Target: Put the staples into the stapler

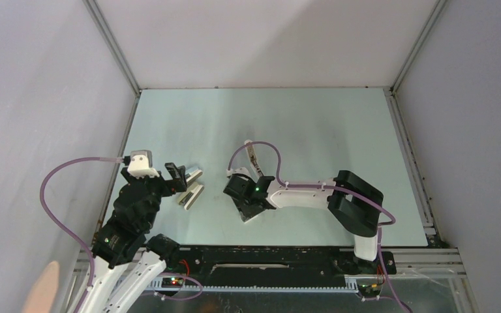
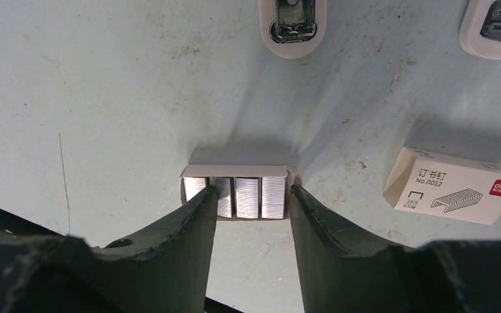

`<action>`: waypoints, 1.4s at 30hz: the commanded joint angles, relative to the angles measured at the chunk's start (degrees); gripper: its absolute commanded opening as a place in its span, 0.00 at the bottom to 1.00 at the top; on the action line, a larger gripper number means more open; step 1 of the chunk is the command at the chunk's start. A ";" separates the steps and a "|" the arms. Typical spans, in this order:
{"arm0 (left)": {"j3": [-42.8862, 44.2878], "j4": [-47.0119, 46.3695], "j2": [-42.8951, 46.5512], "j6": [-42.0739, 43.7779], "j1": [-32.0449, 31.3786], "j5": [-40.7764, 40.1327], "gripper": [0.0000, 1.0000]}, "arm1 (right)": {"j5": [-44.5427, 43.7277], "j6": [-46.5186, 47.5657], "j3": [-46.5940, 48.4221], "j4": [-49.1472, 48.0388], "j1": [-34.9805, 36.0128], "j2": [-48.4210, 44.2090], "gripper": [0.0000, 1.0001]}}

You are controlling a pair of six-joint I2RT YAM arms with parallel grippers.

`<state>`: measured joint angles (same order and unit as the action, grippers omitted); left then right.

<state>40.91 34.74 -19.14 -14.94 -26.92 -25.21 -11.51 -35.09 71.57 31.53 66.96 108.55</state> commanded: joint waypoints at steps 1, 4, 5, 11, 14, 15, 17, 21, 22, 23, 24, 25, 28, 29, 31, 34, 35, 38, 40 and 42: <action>-0.21 -1.81 -0.46 0.61 0.53 0.48 1.00 | 1.45 -0.16 1.10 -0.16 0.24 1.62 0.49; -0.21 -1.79 -0.43 0.61 0.54 0.51 1.00 | 1.96 0.09 1.12 -0.79 0.43 1.37 0.46; -0.21 -1.78 -0.45 0.61 0.55 0.48 1.00 | 1.93 0.17 1.16 -0.96 0.59 1.21 0.45; -0.21 -1.80 -0.42 0.61 0.55 0.50 1.00 | 2.27 0.64 1.16 -1.80 1.16 0.12 0.30; -0.22 -1.81 -0.40 0.61 0.55 0.56 1.00 | 1.70 1.00 1.70 -1.55 1.62 -0.05 0.24; -0.21 -1.82 -0.39 0.61 0.55 0.52 1.00 | 1.52 1.28 2.06 -1.27 1.76 0.03 0.22; -0.21 -1.81 -0.42 0.61 0.55 0.51 1.00 | 1.34 1.76 2.56 -1.06 2.22 -0.05 0.20; -0.21 -1.83 -0.40 0.64 0.55 0.53 1.00 | 1.72 3.04 2.65 -2.07 2.94 -1.29 0.17; -0.21 -1.83 -0.39 0.61 0.55 0.57 1.00 | 1.62 3.66 2.66 -2.39 3.29 -1.85 0.16; -0.21 -1.79 -0.44 0.61 0.55 0.59 1.00 | 1.25 4.26 2.67 -2.63 3.64 -2.44 0.16; -0.21 -1.82 -0.41 0.61 0.55 0.52 1.00 | 0.85 4.71 2.68 -2.82 3.99 -2.93 0.15; -0.21 -1.86 -0.39 0.61 0.55 0.54 1.00 | 0.53 4.95 2.64 -2.98 4.25 -3.39 0.14; -0.21 -1.79 -0.37 0.61 0.63 0.52 1.00 | 0.91 6.24 2.64 -3.50 4.69 -4.44 0.12; -0.21 -1.78 -0.37 0.61 0.64 0.57 1.00 | 0.99 6.78 2.67 -3.83 4.89 -4.75 0.12; -0.21 -1.82 -0.33 0.61 0.63 0.60 1.00 | 1.13 7.76 2.66 -4.41 5.28 -5.30 0.11; -0.21 -1.83 -0.38 0.61 0.64 0.52 1.00 | 2.35 9.10 2.60 -5.41 5.69 -5.77 0.11; -0.21 -1.81 -0.38 0.61 0.64 0.57 1.00 | 2.27 9.10 2.60 -5.58 5.80 -5.80 0.12; -0.21 -1.85 -0.46 0.61 0.64 0.53 1.00 | -0.23 7.63 2.60 -4.20 5.81 -5.56 0.15; -0.21 -1.92 -0.42 0.61 0.64 0.69 1.00 | -1.62 6.49 2.61 -2.69 5.44 -5.12 0.17; -0.21 -1.95 -0.46 0.61 0.64 0.72 1.00 | -1.63 5.24 2.59 -1.38 4.81 -4.57 0.19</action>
<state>40.91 34.74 -19.14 -14.94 -26.81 -25.21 -10.81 -28.03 72.40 28.49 72.38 105.14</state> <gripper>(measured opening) 0.996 0.176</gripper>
